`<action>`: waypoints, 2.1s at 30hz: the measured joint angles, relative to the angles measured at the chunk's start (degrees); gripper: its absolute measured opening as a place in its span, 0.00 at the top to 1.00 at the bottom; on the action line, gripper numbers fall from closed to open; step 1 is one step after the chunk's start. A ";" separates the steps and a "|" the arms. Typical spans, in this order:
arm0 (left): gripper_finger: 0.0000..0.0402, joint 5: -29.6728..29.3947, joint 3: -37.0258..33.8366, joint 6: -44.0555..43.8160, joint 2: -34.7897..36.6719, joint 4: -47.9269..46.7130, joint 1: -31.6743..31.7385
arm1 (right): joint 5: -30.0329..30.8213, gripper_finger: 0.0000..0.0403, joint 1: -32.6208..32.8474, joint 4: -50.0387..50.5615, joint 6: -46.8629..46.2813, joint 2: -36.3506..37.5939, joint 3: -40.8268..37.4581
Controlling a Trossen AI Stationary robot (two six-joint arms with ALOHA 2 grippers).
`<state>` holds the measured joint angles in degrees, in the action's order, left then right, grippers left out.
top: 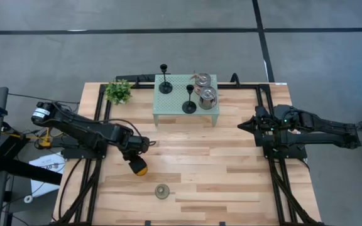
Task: Pick & Place candle stick holders
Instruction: Put the orange glass candle holder on the shelf
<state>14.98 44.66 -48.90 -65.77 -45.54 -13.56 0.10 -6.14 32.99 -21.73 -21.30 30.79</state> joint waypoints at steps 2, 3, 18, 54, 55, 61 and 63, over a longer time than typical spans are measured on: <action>0.75 0.01 -0.76 -0.01 0.02 1.57 0.00 | 0.00 1.00 0.00 0.00 0.00 -0.02 0.00; 0.77 0.18 -1.16 0.01 0.04 2.42 0.02 | 0.00 1.00 0.00 0.00 -0.01 0.00 0.00; 0.91 0.00 -1.58 -5.78 0.19 3.66 0.07 | 0.16 1.00 -0.01 0.00 0.20 0.00 0.00; 0.91 -14.18 32.41 9.81 -0.01 -26.97 19.33 | 0.33 1.00 0.00 0.00 0.17 -0.01 0.00; 0.91 -14.16 33.50 11.13 -0.01 -27.13 20.82 | 0.33 1.00 0.00 0.00 0.19 -0.02 0.00; 0.91 -14.53 41.10 18.00 -1.57 -27.22 27.67 | 0.35 1.00 0.01 0.00 0.19 -0.02 0.00; 0.91 -14.91 44.20 20.61 -3.32 -27.23 29.44 | 0.35 1.00 -0.01 0.01 0.19 -0.02 0.00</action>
<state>0.07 88.85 -28.29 -69.09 -72.77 15.88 0.45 -6.15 33.00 -21.54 -21.32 30.79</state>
